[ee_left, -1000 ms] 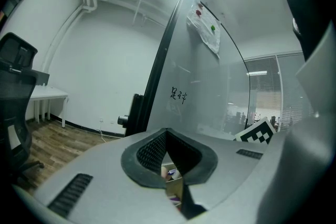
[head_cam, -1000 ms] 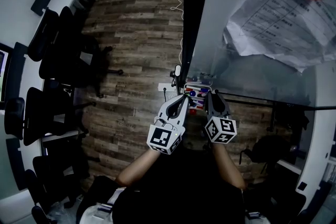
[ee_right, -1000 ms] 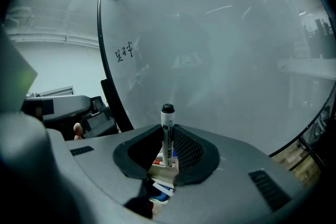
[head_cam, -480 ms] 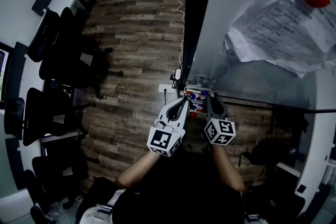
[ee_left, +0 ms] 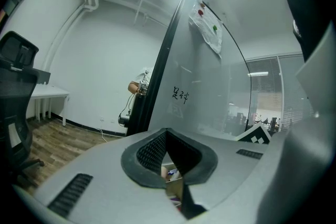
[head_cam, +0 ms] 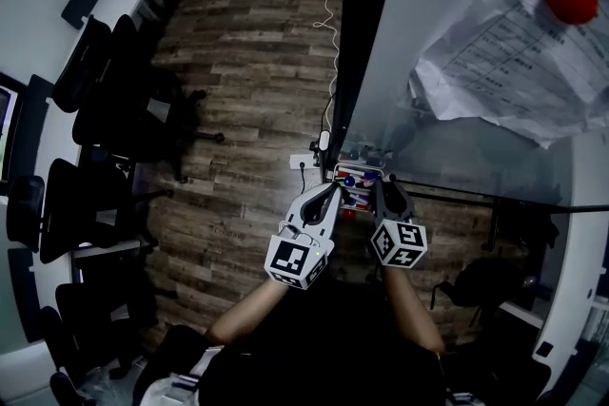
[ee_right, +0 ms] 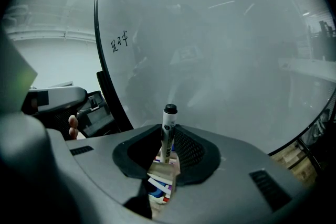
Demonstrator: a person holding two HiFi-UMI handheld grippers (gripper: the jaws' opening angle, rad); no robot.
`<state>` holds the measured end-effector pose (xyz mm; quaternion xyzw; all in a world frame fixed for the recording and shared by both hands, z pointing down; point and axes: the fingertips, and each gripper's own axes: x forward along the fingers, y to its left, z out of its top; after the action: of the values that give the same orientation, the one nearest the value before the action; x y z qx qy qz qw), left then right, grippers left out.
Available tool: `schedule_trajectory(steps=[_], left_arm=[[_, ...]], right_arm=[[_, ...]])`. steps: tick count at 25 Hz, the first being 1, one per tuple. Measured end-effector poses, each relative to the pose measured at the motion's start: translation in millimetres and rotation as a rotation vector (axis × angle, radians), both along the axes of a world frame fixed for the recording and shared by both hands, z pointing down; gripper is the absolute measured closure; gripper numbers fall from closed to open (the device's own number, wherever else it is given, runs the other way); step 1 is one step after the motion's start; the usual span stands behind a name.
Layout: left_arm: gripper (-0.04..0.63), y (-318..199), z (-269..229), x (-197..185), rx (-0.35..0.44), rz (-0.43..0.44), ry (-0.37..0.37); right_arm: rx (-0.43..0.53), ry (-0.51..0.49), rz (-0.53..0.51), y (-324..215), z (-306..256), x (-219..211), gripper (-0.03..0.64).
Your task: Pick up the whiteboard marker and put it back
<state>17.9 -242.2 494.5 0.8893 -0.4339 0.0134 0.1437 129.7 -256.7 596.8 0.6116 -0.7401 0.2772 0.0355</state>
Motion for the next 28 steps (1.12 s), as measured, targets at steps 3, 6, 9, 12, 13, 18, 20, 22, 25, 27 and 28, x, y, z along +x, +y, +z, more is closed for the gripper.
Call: schedule_trajectory(steps=[3,6,9,12,13,18,20,22,25,27,28], left_arm=[[0.588,-1,-1,-2,0.001,-0.007,0.002],[0.588,0,-1,-1,0.0,-0.007,0.004],[0.588,1,0,0,-0.001,-0.007,0.006],[0.588,3,-1,-1,0.001,-0.008,0.006],[0.588,3,-1,-1,0.002,-0.01,0.006],[0.588,7,-2,-4,0.003,-0.016,0.007],[0.588,9,-2,-4,0.004,-0.016,0.008],[0.588,10,-3,-4,0.006,-0.016,0.01],[0.588,13,-4,-4,0.009,-0.015,0.012],[0.588,15,-5,-4,0.012,-0.016,0.013],[0.588,16,-6,-5,0.015,-0.016,0.014]], right_arm=[[-0.006,0.006,0.0,0,1,2,0.534],[-0.016,0.007,0.004,2,4,6,0.528],[-0.021,0.009,-0.003,2,6,7,0.521],[-0.024,0.012,-0.007,5,7,8,0.517],[-0.025,0.013,-0.008,6,7,8,0.515],[-0.031,0.01,-0.005,8,10,9,0.506],[-0.028,0.011,-0.004,9,9,9,0.505],[-0.026,0.01,-0.004,10,8,9,0.505],[-0.028,0.013,-0.002,13,8,9,0.505],[-0.029,0.012,-0.001,16,8,9,0.505],[-0.03,0.012,-0.001,17,8,9,0.505]])
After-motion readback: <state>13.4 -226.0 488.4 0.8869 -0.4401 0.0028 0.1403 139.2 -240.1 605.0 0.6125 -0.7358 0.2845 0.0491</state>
